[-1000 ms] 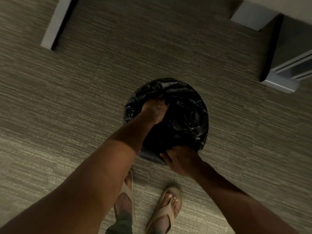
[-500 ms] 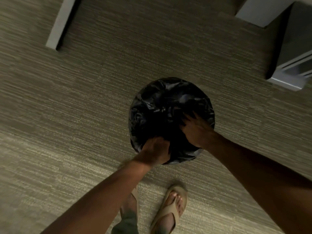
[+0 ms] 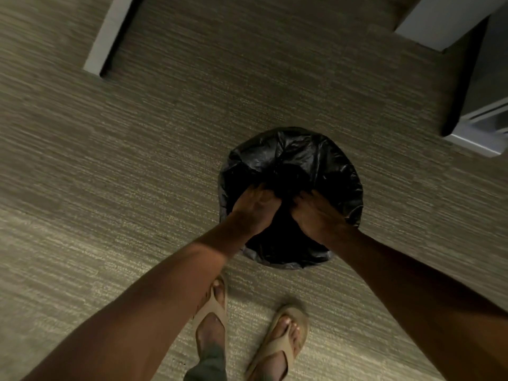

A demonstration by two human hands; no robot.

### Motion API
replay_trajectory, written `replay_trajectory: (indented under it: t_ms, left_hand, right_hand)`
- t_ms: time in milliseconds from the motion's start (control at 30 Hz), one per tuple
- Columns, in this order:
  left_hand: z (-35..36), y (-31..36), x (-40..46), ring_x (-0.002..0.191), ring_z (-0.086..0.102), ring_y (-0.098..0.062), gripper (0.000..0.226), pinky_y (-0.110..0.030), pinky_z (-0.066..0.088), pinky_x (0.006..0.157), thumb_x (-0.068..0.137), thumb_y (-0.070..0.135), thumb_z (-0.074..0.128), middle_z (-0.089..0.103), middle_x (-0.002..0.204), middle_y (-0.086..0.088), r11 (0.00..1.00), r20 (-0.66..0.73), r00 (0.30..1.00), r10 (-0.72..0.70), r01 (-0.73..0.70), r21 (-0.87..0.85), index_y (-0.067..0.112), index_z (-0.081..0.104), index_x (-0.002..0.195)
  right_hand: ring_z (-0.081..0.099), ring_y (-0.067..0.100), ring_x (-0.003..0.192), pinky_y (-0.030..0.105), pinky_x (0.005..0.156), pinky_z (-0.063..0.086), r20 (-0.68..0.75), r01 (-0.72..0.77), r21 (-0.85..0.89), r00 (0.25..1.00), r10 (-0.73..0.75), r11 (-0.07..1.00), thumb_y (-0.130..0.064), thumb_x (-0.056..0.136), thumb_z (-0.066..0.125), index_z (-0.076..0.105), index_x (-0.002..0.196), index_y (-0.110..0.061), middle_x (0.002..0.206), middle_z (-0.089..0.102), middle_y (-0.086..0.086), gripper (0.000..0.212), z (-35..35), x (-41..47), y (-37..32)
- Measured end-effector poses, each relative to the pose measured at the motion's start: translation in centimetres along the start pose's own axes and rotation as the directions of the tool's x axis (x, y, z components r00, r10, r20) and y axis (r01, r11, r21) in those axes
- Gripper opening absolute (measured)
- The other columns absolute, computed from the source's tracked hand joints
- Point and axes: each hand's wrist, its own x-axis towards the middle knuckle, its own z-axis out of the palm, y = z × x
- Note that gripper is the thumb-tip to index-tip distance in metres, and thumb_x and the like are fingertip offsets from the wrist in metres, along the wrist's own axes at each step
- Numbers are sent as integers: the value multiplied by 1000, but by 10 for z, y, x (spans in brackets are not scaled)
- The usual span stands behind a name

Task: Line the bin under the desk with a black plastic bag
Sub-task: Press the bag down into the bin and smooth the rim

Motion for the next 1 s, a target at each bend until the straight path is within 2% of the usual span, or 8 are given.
replay_trajectory:
  t_ms: [167, 267, 367, 467, 567, 633, 767, 1000]
  left_hand:
    - [2, -20, 11, 160, 8, -31, 71, -42, 12, 129, 104, 23, 47, 10, 174, -10, 998, 191, 981, -45, 34, 59, 14, 12, 165]
    - [7, -28, 19, 161, 7, -29, 67, -40, 13, 128, 106, 22, 45, 9, 174, -10, 992, 289, 951, -115, 95, 81, 13, 14, 165]
    - [7, -28, 22, 150, 38, -32, 54, -43, 35, 121, 100, 23, 55, 42, 161, -13, 995, 262, 962, -78, 60, 78, 13, 47, 152]
    - [-5, -17, 19, 121, 64, -35, 34, -42, 53, 97, 88, 27, 67, 69, 126, -12, 989, 133, 988, 75, -91, 115, 15, 71, 119]
    - [-18, -4, 20, 106, 69, -36, 32, -41, 57, 81, 81, 33, 73, 73, 110, -11, 975, 17, 981, 194, -194, 108, 15, 74, 107]
    - [-21, -1, 23, 108, 66, -35, 42, -42, 56, 79, 84, 32, 70, 69, 116, -11, 971, -112, 966, 231, -223, 81, 14, 68, 121]
    - [-38, -4, 43, 124, 55, -38, 66, -47, 51, 93, 91, 28, 61, 55, 138, -15, 982, -340, 924, 175, -138, 130, 11, 42, 152]
    - [-65, -15, 82, 131, 48, -38, 63, -48, 42, 105, 94, 36, 53, 48, 144, -18, 990, -360, 927, 102, -59, 127, 9, 42, 150]
  right_hand:
    - [40, 35, 148, 49, 125, 28, 507, 51, -93, 862, 3, 994, -29, 108, 40, 55, 148, -15, 158, 48, 10, 45, 18, 10, 11]
    - [32, 33, 153, 51, 126, 23, 595, 67, -149, 803, 35, 987, -33, 109, 39, 45, 155, -16, 165, 39, 8, 48, 27, 10, 13]
    - [50, 34, 141, 46, 117, 41, 476, -55, -27, 877, 61, 998, -21, 105, 46, 61, 141, -11, 151, 56, 12, 40, 17, 10, 6]
    - [59, 34, 124, 42, 108, 44, 90, -177, 134, 982, 166, 975, -23, 93, 57, 70, 125, -12, 130, 67, 13, 36, 3, -1, -9]
    - [64, 31, 109, 41, 97, 43, -193, -183, 361, 945, 265, 914, -37, 96, 50, 73, 108, -19, 112, 73, 9, 32, -2, -28, -30]
    - [66, 30, 106, 43, 97, 43, -251, -178, 452, 915, 316, 874, -46, 100, 41, 74, 105, -20, 106, 75, 5, 42, 0, -48, -42]
    - [46, 38, 144, 62, 116, 30, -276, -235, 446, 882, 382, 864, -54, 100, 48, 69, 131, -16, 139, 65, 11, 53, 21, -83, -58]
    - [26, 37, 156, 62, 125, 17, -246, -207, 438, 908, 338, 875, -57, 105, 37, 65, 138, -12, 150, 57, 16, 62, 44, -92, -61]
